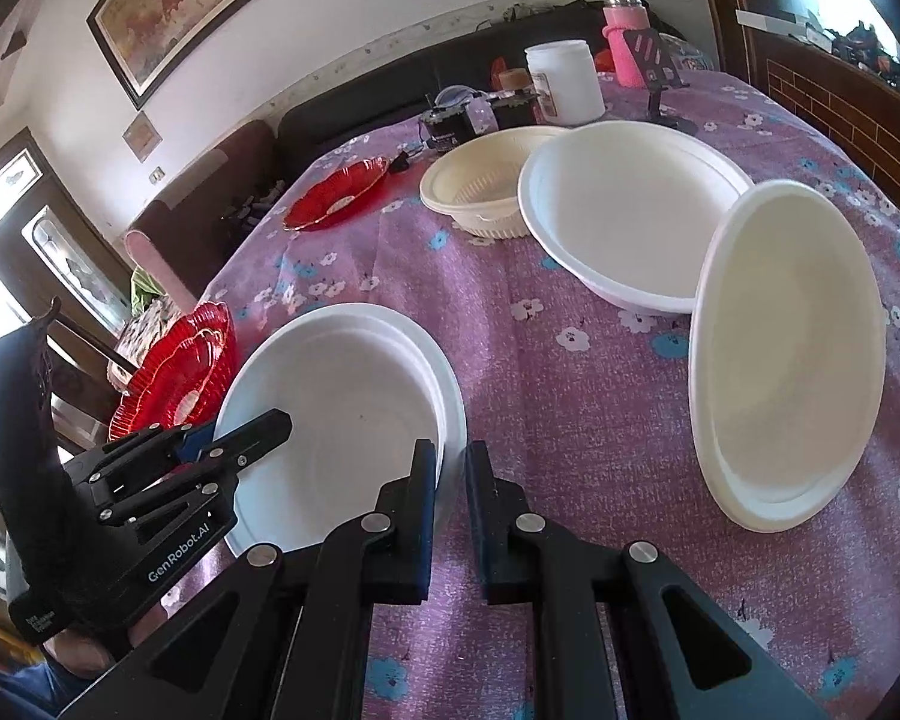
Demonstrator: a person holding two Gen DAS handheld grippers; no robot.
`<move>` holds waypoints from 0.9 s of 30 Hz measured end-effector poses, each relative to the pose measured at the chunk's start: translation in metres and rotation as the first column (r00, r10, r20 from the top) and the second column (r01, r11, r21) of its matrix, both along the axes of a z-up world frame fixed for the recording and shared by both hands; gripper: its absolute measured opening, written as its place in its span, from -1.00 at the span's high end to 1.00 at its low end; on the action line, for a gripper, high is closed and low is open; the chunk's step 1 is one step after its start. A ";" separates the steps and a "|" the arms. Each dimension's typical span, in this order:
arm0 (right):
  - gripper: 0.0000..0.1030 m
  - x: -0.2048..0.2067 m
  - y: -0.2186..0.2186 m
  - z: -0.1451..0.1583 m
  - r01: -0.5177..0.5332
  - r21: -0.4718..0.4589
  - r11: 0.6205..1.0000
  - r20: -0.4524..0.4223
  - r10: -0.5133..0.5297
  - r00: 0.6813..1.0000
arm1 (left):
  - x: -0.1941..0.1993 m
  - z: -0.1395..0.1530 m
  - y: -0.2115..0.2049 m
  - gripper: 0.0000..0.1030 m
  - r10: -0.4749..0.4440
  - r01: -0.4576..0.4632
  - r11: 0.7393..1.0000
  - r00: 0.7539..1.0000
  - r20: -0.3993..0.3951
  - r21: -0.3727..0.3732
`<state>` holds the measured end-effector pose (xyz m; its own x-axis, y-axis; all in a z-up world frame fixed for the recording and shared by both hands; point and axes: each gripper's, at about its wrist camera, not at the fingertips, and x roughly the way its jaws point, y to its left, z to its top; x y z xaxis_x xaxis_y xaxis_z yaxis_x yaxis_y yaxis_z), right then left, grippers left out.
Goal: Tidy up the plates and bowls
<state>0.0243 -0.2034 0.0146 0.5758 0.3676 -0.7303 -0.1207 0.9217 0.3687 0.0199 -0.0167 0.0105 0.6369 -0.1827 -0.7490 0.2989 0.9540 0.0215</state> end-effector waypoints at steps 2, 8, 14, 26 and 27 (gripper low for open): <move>0.78 0.000 0.002 0.002 -0.005 -0.002 1.000 0.005 0.005 1.000 | -0.001 0.002 0.002 0.68 0.009 -0.009 1.000 1.000 0.014 0.004; 0.78 0.003 0.012 0.008 -0.022 -0.008 1.000 0.018 0.023 1.000 | -0.006 0.009 0.009 0.68 0.043 -0.045 0.999 0.996 0.075 0.022; 0.78 0.008 0.027 0.018 -0.048 -0.022 0.999 0.043 0.049 0.998 | -0.009 0.017 0.022 0.68 0.081 -0.085 0.996 0.989 0.120 0.024; 0.78 0.026 0.071 0.031 -0.114 -0.061 0.992 0.065 0.118 0.991 | -0.007 0.028 0.062 0.68 0.184 -0.186 0.983 0.969 0.163 -0.006; 0.78 0.027 0.075 0.031 -0.121 -0.064 0.991 0.067 0.125 0.990 | -0.008 0.029 0.064 0.68 0.192 -0.193 0.981 0.967 0.166 -0.009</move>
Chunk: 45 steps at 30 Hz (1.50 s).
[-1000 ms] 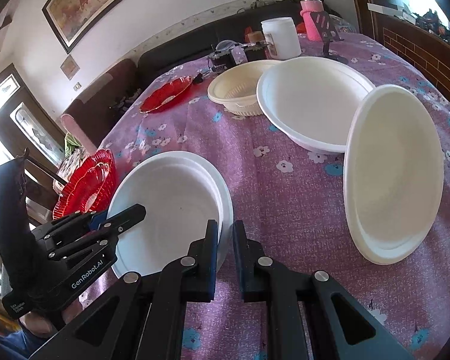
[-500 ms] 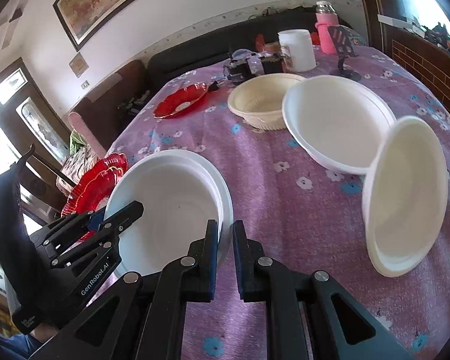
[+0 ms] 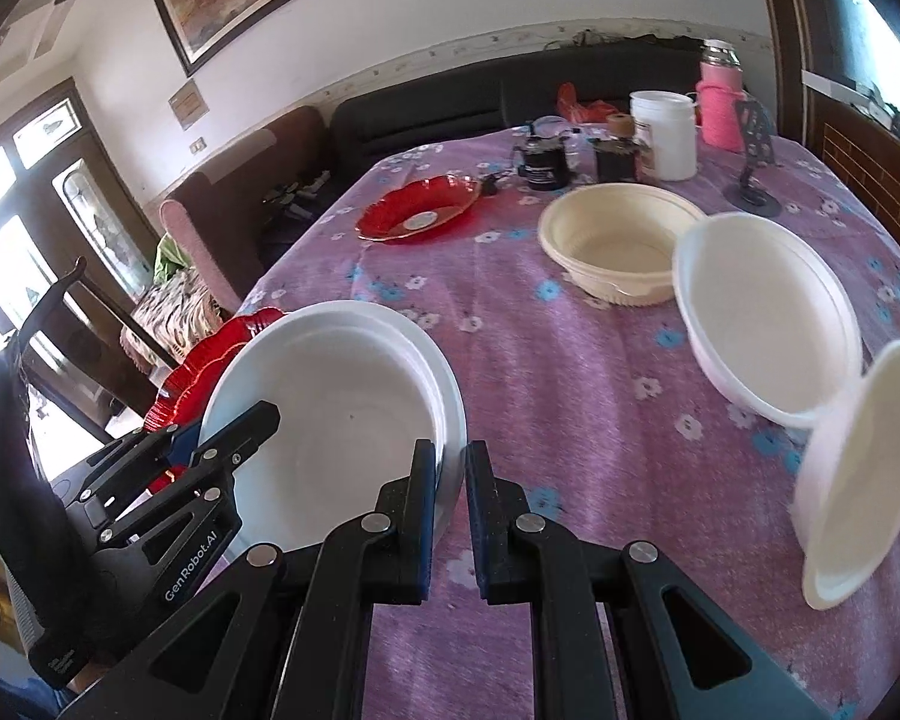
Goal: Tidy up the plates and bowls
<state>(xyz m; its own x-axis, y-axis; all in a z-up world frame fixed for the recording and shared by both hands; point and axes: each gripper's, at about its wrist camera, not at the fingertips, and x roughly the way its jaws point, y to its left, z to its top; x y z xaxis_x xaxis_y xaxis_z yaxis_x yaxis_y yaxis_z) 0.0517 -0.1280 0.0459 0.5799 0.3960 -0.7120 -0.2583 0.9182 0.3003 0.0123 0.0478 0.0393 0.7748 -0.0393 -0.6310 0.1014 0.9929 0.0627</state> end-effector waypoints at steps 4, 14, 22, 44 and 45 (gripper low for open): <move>0.78 0.005 0.013 0.002 -0.018 -0.008 1.000 0.001 0.019 1.000 | 0.000 0.002 0.012 0.67 0.028 -0.028 1.000 1.000 0.009 -0.007; 0.78 0.016 0.048 0.005 -0.064 -0.018 0.998 0.003 0.064 0.998 | -0.001 0.004 0.042 0.67 0.092 -0.092 0.995 0.996 0.018 -0.028; 0.77 0.023 0.072 0.007 -0.095 -0.022 0.995 0.004 0.095 0.995 | 0.002 0.004 0.067 0.67 0.134 -0.133 0.990 0.991 0.015 -0.052; 0.77 0.058 0.148 -0.019 -0.173 -0.036 0.984 -0.050 0.172 0.984 | 0.016 -0.015 0.134 0.67 0.250 -0.254 0.962 0.967 -0.053 -0.099; 0.77 0.059 0.149 -0.021 -0.174 -0.035 0.984 -0.053 0.172 0.984 | 0.017 -0.017 0.136 0.67 0.255 -0.259 0.961 0.965 -0.057 -0.100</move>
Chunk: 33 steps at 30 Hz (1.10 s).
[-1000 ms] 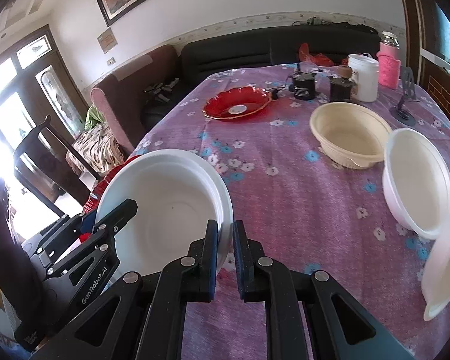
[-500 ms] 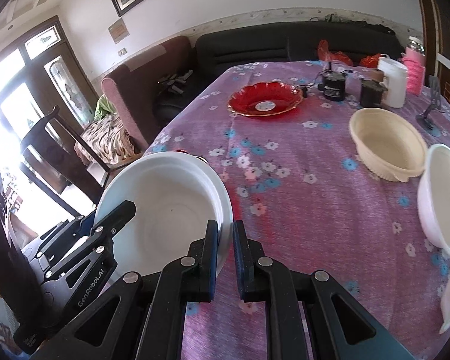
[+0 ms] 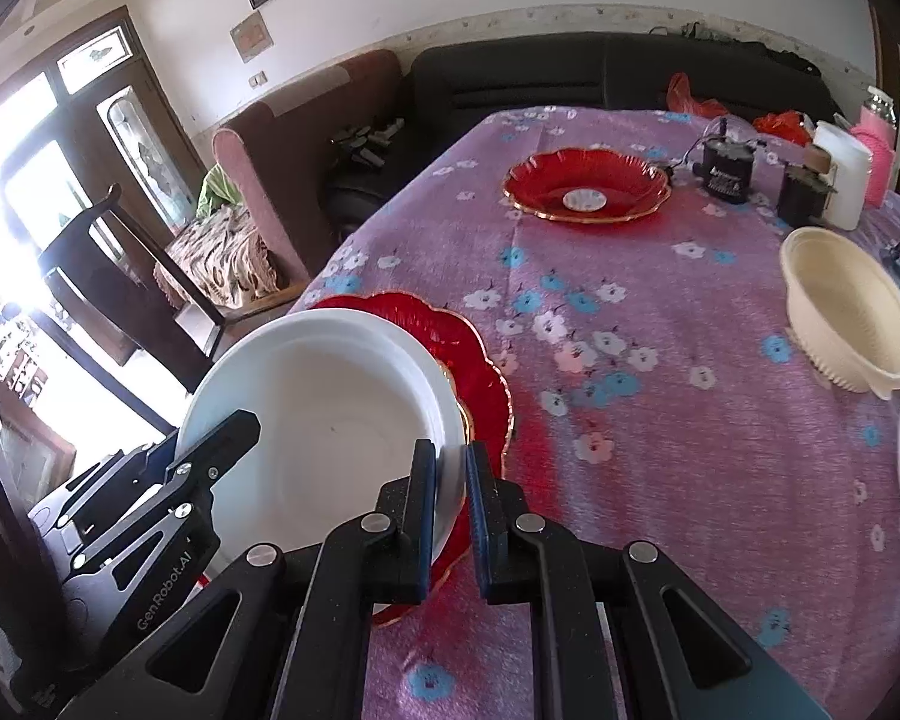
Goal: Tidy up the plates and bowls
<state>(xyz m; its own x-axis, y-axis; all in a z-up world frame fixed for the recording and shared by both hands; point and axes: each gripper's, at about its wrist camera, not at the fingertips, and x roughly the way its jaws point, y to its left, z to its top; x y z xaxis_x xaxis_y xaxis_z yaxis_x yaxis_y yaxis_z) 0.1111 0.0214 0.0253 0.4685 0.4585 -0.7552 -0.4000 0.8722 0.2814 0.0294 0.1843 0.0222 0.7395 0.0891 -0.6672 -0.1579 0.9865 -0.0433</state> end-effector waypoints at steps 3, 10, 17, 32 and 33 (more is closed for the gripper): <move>0.77 0.004 0.005 -0.005 -0.005 -0.005 1.000 -0.005 0.005 1.000 | 0.004 -0.004 0.004 0.67 0.009 -0.009 1.000 1.000 -0.013 -0.003; 0.77 0.010 0.012 -0.014 -0.010 -0.006 1.000 -0.027 0.010 1.000 | 0.008 -0.010 0.008 0.67 0.022 -0.022 1.000 0.999 -0.028 -0.008; 0.77 0.012 0.014 -0.019 -0.010 -0.010 1.000 -0.038 0.010 0.999 | 0.011 -0.013 0.010 0.67 0.029 -0.029 0.999 0.999 -0.038 -0.013; 0.77 0.014 0.014 -0.022 -0.009 -0.003 1.000 -0.040 0.009 0.999 | 0.007 -0.013 0.015 0.67 0.045 -0.046 0.999 0.998 -0.033 -0.015; 0.77 0.014 0.014 -0.022 -0.009 -0.003 1.000 -0.041 0.009 0.999 | 0.007 -0.013 0.015 0.67 0.046 -0.046 0.999 0.998 -0.032 -0.016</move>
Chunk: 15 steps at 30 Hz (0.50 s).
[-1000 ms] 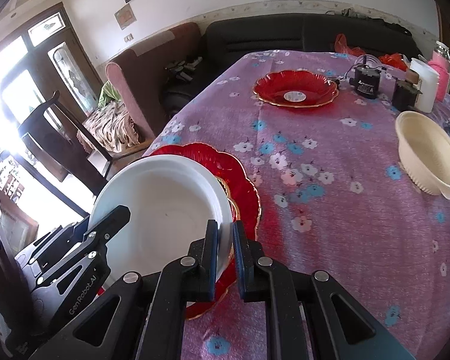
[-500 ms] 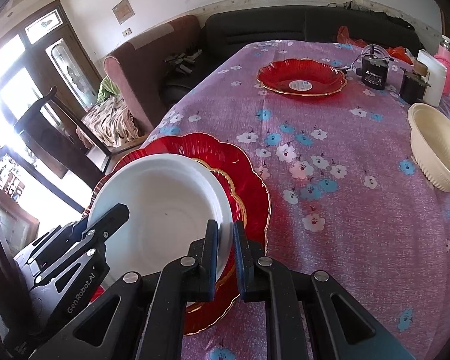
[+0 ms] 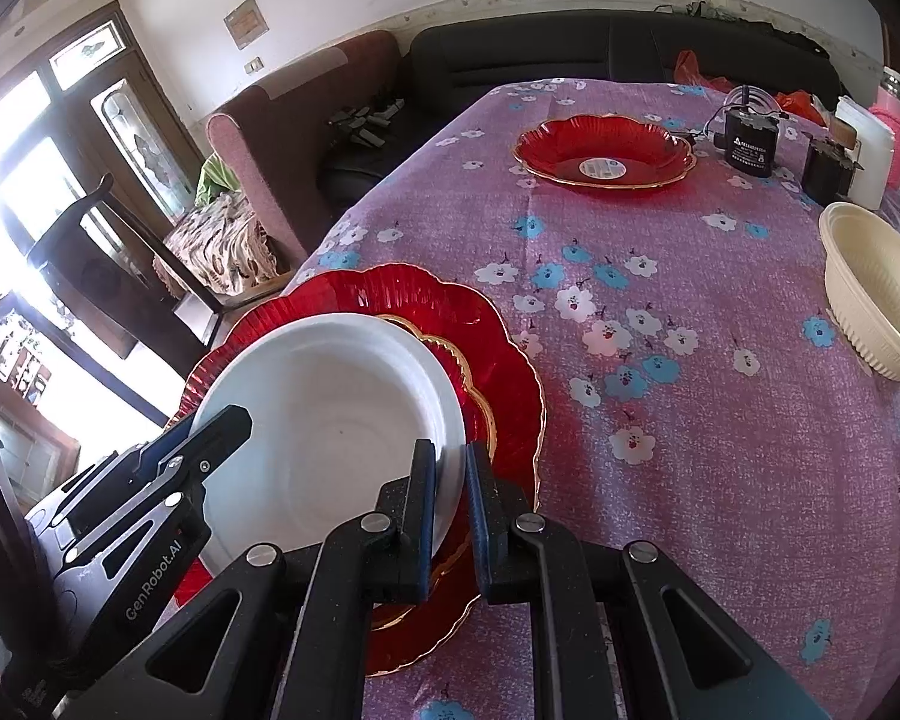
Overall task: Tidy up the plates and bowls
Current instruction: 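Lower the white plate onto the red plates and open both grippers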
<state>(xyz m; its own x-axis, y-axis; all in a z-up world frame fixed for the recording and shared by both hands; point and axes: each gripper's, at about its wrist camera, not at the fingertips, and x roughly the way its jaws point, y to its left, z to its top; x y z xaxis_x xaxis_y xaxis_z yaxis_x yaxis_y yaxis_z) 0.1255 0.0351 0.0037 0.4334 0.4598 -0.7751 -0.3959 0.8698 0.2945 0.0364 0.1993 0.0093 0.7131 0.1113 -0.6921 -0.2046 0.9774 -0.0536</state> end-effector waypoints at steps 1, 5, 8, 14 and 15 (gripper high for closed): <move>0.77 0.000 -0.001 0.000 0.001 0.001 1.000 -0.002 -0.001 1.000 | -0.001 0.000 0.001 0.66 0.001 -0.001 1.000 1.000 -0.001 -0.001; 0.76 0.000 -0.003 0.001 0.003 0.013 1.000 -0.011 -0.003 1.000 | -0.002 0.002 0.002 0.63 0.009 -0.009 1.000 1.000 -0.002 -0.004; 0.76 -0.001 -0.006 0.003 0.006 0.019 1.000 -0.008 -0.006 1.000 | -0.004 0.004 0.002 0.63 0.011 -0.011 1.000 1.000 0.000 -0.006; 0.74 -0.004 -0.014 0.009 0.013 0.042 0.999 -0.005 -0.012 1.000 | -0.009 0.012 0.000 0.40 0.020 -0.020 1.000 1.000 0.020 0.009; 0.70 -0.004 -0.016 0.009 0.015 0.045 0.999 -0.004 -0.015 1.000 | -0.009 0.013 -0.001 0.39 0.021 -0.021 1.000 1.000 0.023 0.011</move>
